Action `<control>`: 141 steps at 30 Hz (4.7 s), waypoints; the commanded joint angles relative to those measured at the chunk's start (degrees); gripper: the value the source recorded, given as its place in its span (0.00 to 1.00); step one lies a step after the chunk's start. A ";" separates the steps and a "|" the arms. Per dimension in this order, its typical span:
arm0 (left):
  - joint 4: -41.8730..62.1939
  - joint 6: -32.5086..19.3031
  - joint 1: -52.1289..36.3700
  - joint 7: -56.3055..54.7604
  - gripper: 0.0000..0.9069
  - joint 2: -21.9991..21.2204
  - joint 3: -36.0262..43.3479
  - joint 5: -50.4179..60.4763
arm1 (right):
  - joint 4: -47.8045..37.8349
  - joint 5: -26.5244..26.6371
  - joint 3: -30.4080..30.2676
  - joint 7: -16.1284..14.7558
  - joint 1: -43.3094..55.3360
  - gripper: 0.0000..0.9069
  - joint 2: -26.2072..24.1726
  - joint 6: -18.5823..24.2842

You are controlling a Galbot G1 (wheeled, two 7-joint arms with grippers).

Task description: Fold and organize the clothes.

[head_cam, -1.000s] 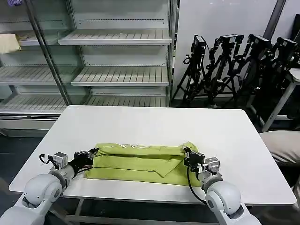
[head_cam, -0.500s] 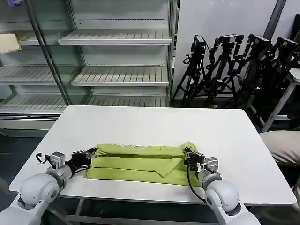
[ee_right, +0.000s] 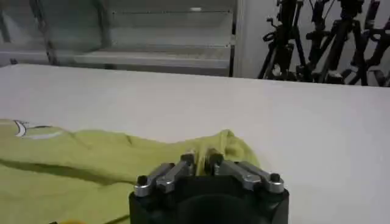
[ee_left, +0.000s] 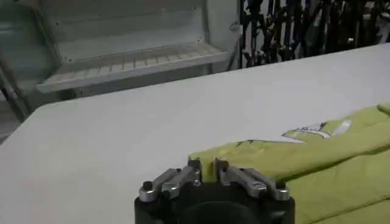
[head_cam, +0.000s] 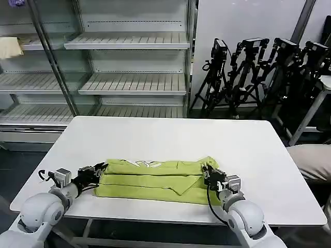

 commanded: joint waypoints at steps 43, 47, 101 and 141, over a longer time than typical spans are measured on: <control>-4.89 -2.70 2.77 -33.66 0.01 -8.60 9.44 -16.34 | 5.10 -5.83 2.37 -3.17 -6.13 1.00 -1.27 3.41; -5.39 -2.66 2.93 -33.32 0.01 -8.61 9.53 -15.80 | 5.22 -6.06 2.39 -3.13 -6.16 1.00 -1.21 3.40; -16.59 0.18 -1.64 -16.88 0.01 -4.05 17.51 10.00 | 6.80 -6.32 3.49 -3.31 -5.74 1.00 -1.23 2.83; -9.66 0.35 -11.77 -24.13 0.01 -6.44 27.40 -8.35 | 11.60 -6.16 9.16 -3.78 -7.43 1.00 -2.17 3.03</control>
